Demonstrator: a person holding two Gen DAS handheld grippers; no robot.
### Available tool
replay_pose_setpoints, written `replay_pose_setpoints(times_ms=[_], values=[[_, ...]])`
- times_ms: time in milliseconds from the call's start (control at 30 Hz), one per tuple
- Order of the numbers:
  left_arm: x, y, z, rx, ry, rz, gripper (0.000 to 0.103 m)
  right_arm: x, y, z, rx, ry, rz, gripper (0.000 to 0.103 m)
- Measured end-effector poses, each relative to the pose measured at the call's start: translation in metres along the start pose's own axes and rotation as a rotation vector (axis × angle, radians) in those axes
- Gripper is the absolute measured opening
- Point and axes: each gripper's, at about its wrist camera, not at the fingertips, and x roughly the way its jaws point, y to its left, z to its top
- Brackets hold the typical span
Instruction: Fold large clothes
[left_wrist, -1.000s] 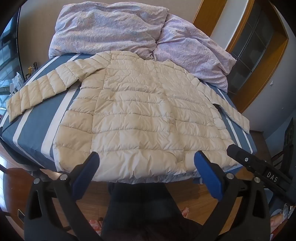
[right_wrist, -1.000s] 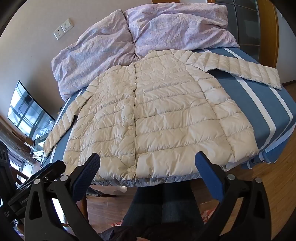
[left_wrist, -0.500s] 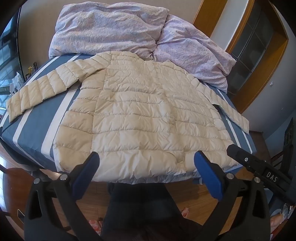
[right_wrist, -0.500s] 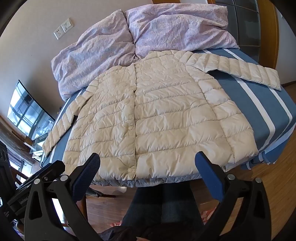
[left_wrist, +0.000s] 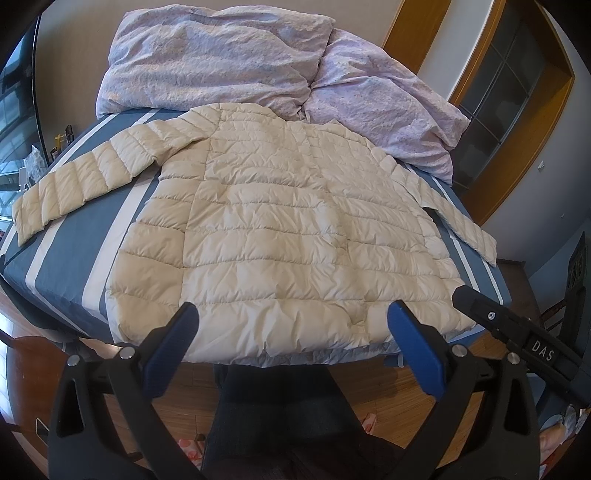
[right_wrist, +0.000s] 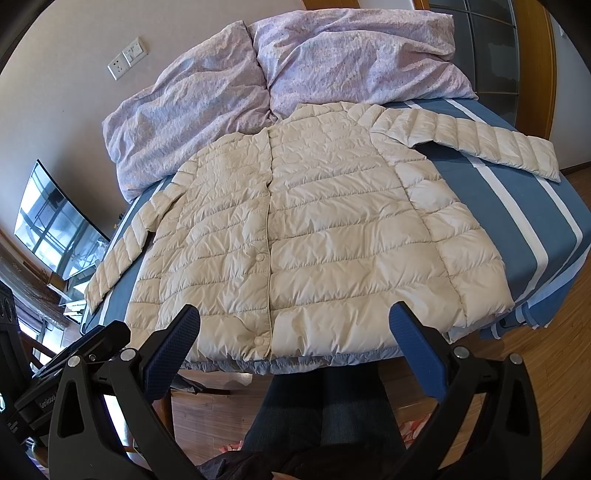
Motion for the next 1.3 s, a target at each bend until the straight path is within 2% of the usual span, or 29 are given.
replay_pose_setpoints(times_ms=[1300], values=[[-0.0002, -0.0001, -0.0001, 0.001, -0.003, 0.001, 0.101, 0.0000, -0.0004, 0.0007, -0.001, -0.002, 0.000, 0.102]])
